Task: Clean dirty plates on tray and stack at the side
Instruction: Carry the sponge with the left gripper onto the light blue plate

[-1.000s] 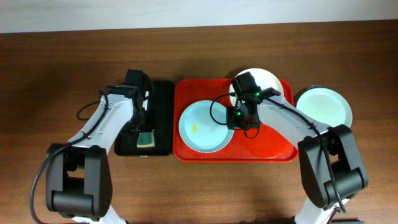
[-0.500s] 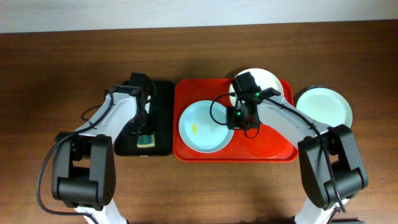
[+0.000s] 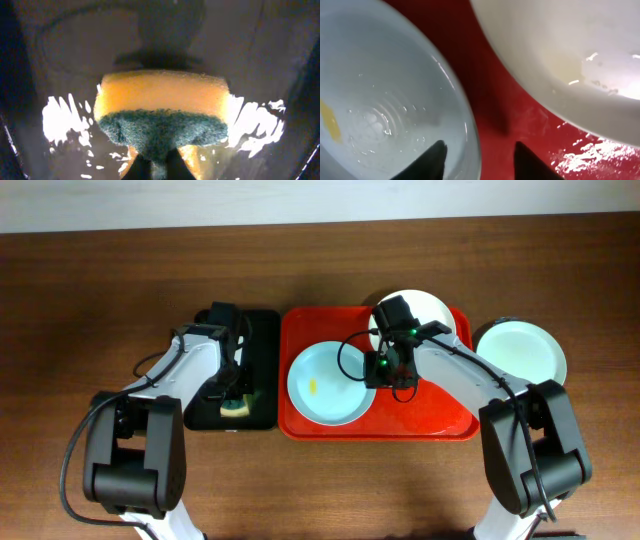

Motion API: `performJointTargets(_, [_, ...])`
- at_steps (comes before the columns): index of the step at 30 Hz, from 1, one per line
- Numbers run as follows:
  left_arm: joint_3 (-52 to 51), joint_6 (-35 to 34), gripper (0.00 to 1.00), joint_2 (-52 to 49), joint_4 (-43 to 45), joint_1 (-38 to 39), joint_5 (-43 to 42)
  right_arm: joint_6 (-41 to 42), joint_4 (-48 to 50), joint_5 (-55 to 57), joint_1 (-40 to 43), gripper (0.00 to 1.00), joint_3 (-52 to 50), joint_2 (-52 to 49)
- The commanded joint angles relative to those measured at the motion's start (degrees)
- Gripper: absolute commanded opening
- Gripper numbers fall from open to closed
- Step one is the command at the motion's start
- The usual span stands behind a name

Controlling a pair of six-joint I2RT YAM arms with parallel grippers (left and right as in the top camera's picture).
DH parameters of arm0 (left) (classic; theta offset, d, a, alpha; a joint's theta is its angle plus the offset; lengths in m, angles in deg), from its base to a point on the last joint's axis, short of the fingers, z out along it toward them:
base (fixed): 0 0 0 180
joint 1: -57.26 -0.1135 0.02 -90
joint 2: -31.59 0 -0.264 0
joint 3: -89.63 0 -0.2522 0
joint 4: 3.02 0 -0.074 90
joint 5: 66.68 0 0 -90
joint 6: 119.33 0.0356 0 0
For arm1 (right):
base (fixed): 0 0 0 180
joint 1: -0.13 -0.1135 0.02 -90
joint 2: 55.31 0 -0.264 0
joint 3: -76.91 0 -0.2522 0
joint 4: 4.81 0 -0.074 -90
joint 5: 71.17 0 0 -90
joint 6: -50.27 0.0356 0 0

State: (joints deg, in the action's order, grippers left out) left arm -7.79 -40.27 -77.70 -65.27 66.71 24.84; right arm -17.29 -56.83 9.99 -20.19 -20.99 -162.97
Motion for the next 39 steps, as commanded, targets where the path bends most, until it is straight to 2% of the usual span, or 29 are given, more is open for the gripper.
performJointTargets(1, [-0.92, 0.57, 0.0, -0.66, -0.39, -0.26, -0.24, 0.39, 0.11, 0.07, -0.31, 0.51, -0.31, -0.46])
performJointTargets(4, [1.25, 0.57, 0.0, 2.36, -1.49, -0.26, -0.2, 0.39, -0.13, -1.51, -0.31, 0.5, -0.31, -0.46])
performJointTargets(5, [2.1, 0.57, 0.0, 4.0, -1.62, -0.24, -0.17, 0.39, -0.31, -1.99, -0.31, 0.46, -0.31, -0.46])
performJointTargets(6, [2.89, 0.57, 0.0, 5.88, -1.62, -0.26, -0.17, 0.39, -0.48, -2.45, -0.31, 0.38, -0.31, -0.46])
performJointTargets(7, [3.98, 0.57, 0.0, 9.2, -1.6, -0.24, 0.33, 0.39, -0.72, -2.56, -0.31, 0.24, -0.31, -0.46])
performJointTargets(8, [4.81, 0.57, 0.0, 12.66, -1.46, -0.24, 1.97, 0.39, -0.94, -2.56, -0.31, 0.18, -0.31, -0.46])
performJointTargets(12, [5.18, 0.61, 0.0, 22.58, 0.87, -0.2, 6.84, 0.42, -1.95, -2.8, -0.31, 0.13, -0.31, -0.46])
performJointTargets(18, [5.18, 0.59, 0.0, 29.57, 1.97, -0.2, 6.88, 0.66, -2.23, -3.91, -0.31, 0.04, -0.31, -0.46])
performJointTargets(22, [5.11, 0.59, 0.0, 28.98, 1.77, -0.17, 6.67, 3.61, -2.62, -4.46, -0.31, 0.05, -0.31, -0.46])
performJointTargets(23, [5.11, 0.59, 0.0, 28.79, 1.75, -0.11, 6.67, 3.58, -2.62, -4.44, -0.31, 0.16, -0.31, -0.46])
performJointTargets(24, [5.11, 0.59, 0.0, 28.61, 1.75, -0.07, 6.64, 3.58, -2.49, -4.39, -0.31, 0.34, -0.31, -0.46])
performJointTargets(27, [5.11, 0.59, 0.0, 28.15, 1.75, 0.02, 6.05, 3.56, -1.51, -2.75, -0.31, 0.41, -0.31, -0.46])
performJointTargets(31, [5.11, 1.68, 0.0, 26.95, 1.73, 0.02, 5.14, 3.58, 0.24, -1.4, -0.31, 0.37, -0.31, -0.52])
performJointTargets(33, [5.11, 1.7, 0.0, 25.92, 1.7, 0.02, 3.67, 3.58, 0.26, -1.42, -0.31, 0.22, -0.31, -0.52])
performJointTargets(34, [5.11, 1.92, 0.0, 25.55, 1.7, 0.02, 3.15, 3.58, 0.22, -1.42, -0.31, 0.08, -0.31, -0.52])
performJointTargets(35, [5.11, 2.97, 0.0, 24.96, 1.75, 0.02, 2.21, 3.58, 0.15, -1.44, -0.31, 0.04, -0.31, -0.52])
performJointTargets(39, [5.11, 5.22, 0.0, 22.84, 1.7, 0.02, -0.7, 3.96, -1.29, -4.33, -0.28, 0.04, -0.31, -0.52])
